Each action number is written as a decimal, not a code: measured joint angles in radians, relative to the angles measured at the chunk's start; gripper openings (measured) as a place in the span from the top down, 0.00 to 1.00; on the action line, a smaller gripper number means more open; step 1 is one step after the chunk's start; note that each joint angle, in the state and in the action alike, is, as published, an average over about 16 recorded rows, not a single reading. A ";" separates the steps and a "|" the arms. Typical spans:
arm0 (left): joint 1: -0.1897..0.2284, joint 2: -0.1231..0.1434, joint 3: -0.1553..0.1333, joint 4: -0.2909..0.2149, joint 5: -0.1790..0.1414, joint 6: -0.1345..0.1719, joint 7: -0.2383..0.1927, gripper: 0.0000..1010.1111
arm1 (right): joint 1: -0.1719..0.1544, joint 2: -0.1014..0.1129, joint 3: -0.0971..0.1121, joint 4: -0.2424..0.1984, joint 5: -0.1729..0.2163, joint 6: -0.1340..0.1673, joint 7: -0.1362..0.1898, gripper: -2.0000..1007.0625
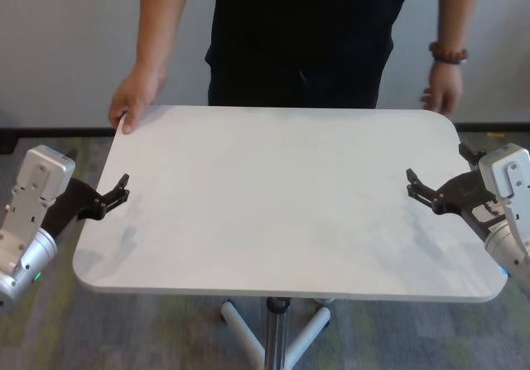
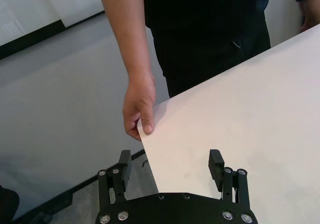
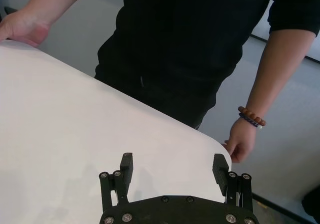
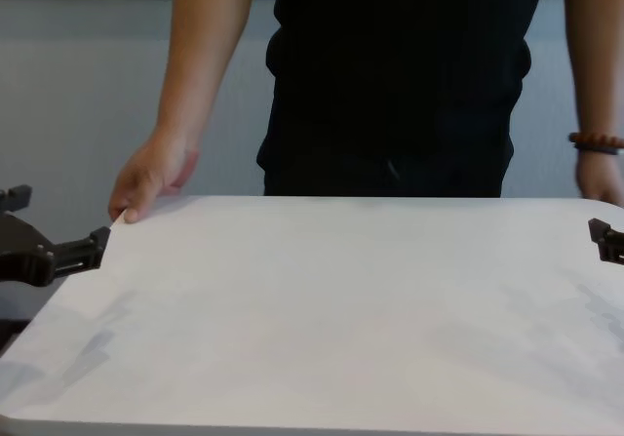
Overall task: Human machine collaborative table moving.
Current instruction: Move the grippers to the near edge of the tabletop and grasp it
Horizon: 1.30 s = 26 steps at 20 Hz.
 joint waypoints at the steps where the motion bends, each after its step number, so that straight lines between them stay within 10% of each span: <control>1: 0.000 0.000 0.000 0.000 0.000 0.000 0.000 0.01 | 0.000 0.000 0.000 0.000 0.000 0.000 0.000 0.01; 26: 0.000 0.002 0.000 -0.001 0.009 -0.003 0.002 0.01 | -0.001 0.002 -0.001 -0.006 -0.006 0.005 -0.002 0.01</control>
